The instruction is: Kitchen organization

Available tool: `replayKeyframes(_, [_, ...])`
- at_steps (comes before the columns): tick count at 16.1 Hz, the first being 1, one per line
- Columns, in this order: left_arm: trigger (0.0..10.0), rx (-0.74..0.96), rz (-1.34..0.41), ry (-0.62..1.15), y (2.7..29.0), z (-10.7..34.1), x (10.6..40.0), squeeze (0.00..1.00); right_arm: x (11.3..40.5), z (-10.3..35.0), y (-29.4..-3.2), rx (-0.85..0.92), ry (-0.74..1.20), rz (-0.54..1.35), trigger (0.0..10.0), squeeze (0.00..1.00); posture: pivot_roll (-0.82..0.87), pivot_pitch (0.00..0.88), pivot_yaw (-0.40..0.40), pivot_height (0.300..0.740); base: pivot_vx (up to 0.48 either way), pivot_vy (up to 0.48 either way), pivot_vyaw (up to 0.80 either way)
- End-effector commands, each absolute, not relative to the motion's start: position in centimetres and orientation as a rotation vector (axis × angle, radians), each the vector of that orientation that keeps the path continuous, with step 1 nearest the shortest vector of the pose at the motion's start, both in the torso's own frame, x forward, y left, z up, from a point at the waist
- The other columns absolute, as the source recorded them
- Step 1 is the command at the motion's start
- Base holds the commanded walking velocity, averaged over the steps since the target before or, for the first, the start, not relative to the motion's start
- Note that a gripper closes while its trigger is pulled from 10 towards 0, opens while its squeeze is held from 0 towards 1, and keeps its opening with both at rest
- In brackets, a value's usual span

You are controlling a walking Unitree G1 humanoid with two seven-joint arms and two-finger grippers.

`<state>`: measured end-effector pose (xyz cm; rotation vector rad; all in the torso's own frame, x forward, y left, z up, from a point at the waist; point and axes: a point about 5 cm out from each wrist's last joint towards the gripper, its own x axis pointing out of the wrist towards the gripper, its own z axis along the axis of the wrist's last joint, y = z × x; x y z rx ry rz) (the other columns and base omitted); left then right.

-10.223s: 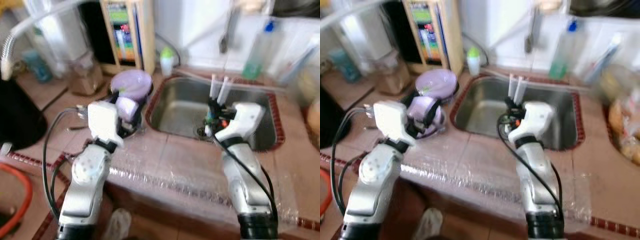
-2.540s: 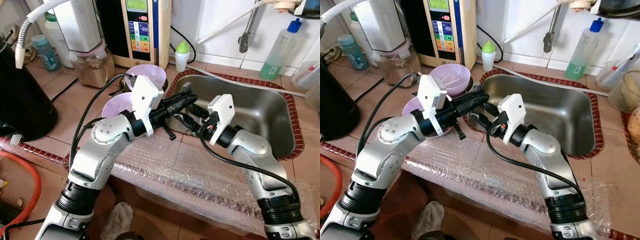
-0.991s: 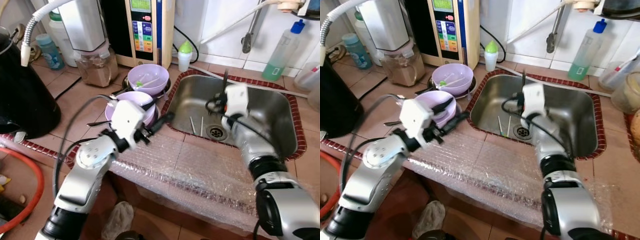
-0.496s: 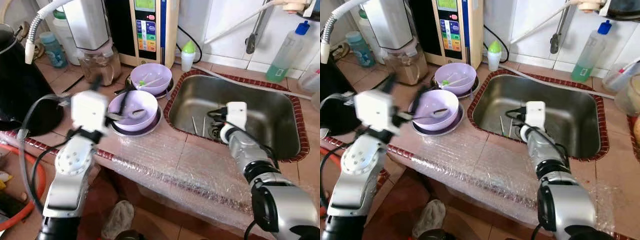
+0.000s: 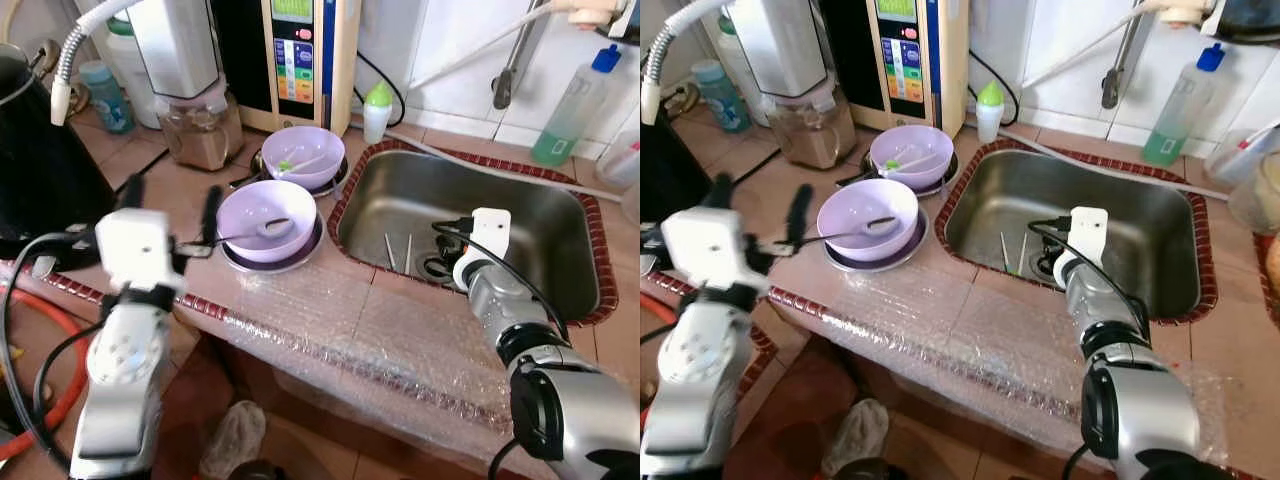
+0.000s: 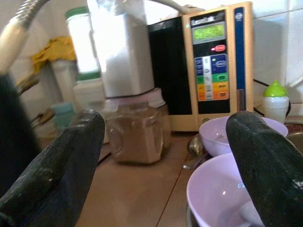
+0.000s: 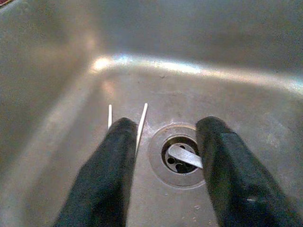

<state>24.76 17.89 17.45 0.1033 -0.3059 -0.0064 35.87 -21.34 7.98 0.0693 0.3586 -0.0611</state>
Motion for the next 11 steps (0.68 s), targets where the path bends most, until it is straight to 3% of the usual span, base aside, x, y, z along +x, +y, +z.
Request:
replayKeyframes(1, [10.0,0.052,0.044,-0.264,18.6,16.9,24.2,1.0,35.5,7.0,-20.7,0.085,0.402,-0.06,10.0,1.0,0.11,0.016,0.009,0.74,0.0,0.0,0.0])
replayKeyframes(7, [10.0,-0.158,0.025,-0.133,18.3,15.0,23.9,1.0,35.6,6.9,-19.7,0.073,0.406,-0.013,10.0,1.0,0.11,0.015,0.002,0.74,0.0,0.0,0.0])
replayKeyframes(8, [10.0,-0.242,0.006,-0.103,18.1,14.5,24.1,0.56,35.6,6.9,-19.5,0.075,0.406,0.007,10.0,1.0,0.11,0.015,0.004,0.74,0.0,0.0,0.0])
replayKeyframes(9, [10.0,-0.287,-0.023,-0.088,17.8,14.4,24.2,0.0,35.6,6.8,-19.4,0.074,0.408,0.013,10.0,0.13,0.1,0.015,0.007,0.74,0.0,0.0,0.0])
replayKeyframes(10, [10.0,-0.34,-0.042,-0.076,17.4,14.3,24.4,0.0,35.5,6.8,-19.5,0.065,0.412,0.016,10.0,0.0,0.1,0.014,0.01,0.74,0.0,0.0,0.0])
replayKeyframes(11, [8.0,-0.389,-0.052,-0.064,17.1,14.2,24.8,0.0,35.4,6.7,-19.5,0.064,0.414,0.02,10.0,0.0,0.1,0.012,0.013,0.74,0.0,0.0,0.0])
